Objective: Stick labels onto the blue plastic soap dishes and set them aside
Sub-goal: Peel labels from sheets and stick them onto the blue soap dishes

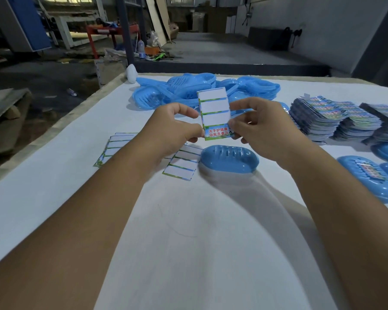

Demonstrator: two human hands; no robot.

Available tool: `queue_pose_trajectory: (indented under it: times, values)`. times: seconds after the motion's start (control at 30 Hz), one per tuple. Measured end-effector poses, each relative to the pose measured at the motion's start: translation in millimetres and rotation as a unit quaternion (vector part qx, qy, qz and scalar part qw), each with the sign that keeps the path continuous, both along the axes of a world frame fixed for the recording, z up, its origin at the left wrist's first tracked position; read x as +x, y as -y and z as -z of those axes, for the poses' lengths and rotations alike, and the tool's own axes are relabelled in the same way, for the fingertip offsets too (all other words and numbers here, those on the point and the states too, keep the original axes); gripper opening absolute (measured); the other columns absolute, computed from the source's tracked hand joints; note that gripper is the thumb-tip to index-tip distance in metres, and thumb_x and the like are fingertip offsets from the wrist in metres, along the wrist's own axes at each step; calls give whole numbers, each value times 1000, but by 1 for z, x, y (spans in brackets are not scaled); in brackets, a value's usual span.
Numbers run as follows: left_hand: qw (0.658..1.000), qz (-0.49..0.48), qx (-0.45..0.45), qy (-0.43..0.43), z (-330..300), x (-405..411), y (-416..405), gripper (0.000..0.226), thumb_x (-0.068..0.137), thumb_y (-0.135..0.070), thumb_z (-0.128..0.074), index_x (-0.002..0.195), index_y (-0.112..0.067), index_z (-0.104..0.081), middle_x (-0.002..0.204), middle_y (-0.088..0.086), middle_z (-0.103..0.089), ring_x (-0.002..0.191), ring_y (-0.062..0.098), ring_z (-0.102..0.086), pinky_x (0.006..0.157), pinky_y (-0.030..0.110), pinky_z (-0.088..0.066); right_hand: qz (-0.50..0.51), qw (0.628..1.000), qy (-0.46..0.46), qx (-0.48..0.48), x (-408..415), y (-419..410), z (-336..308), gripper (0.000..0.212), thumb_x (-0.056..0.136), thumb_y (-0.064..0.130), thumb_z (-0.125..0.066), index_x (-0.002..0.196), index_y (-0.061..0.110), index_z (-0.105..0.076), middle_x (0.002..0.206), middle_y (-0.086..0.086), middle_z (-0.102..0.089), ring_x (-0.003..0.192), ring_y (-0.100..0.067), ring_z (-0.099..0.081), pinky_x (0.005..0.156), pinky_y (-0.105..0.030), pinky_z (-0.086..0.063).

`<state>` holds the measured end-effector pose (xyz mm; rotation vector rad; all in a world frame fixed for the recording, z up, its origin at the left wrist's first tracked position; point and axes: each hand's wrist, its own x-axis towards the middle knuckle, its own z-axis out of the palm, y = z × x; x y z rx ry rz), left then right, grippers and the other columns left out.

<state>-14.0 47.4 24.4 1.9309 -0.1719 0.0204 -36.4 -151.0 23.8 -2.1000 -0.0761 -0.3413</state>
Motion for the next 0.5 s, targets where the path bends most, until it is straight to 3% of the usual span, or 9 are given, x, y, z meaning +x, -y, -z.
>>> queue_pose_trajectory:
  times: [0.1,0.23,0.3,0.37,0.43,0.5]
  values:
    - [1000,11,8,1,0,1,0,32,73,-21,-83,96,-31,-64,74,-8,-77,66,0,-69,62,28,-42,0,1000,3,-1,1,0,-1,23,97,18,-68,116,28,-62,80,8,-76,68,0,-72,70,-31,-59]
    - [1000,20,14,4,0,2,0,35,72,-20,-84,98,-31,-63,75,-5,-77,65,0,-68,65,29,-43,5,1000,-7,-3,2,2,1,22,97,21,-68,116,30,-60,79,12,-75,69,1,-72,79,-48,-63]
    - [1000,27,15,6,-1,1,1,35,73,-20,-84,99,-31,-62,75,-5,-77,62,-1,-65,65,29,-43,15,1000,-6,1,2,2,2,22,95,23,-71,114,28,-61,75,10,-75,67,-2,-72,78,-50,-62]
    - [999,29,10,11,-1,-1,1,35,75,-20,-84,100,-30,-60,76,-5,-77,62,-1,-65,65,29,-43,43,999,15,-29,3,2,2,20,88,29,-78,102,29,-64,72,8,-72,66,-3,-68,69,-34,-60]
    - [1000,23,-3,16,-1,-2,2,35,77,-18,-83,100,-29,-59,76,-6,-77,64,-1,-66,65,28,-43,68,993,34,-86,2,1,3,18,82,35,-84,82,29,-66,67,12,-67,56,3,-58,55,-13,-45]
    - [1000,12,-8,23,-2,-3,3,35,78,-16,-82,99,-28,-57,76,-6,-77,65,1,-66,65,26,-44,63,990,29,-121,1,0,4,22,80,37,-85,69,26,-70,58,13,-67,47,3,-52,45,-8,-36]
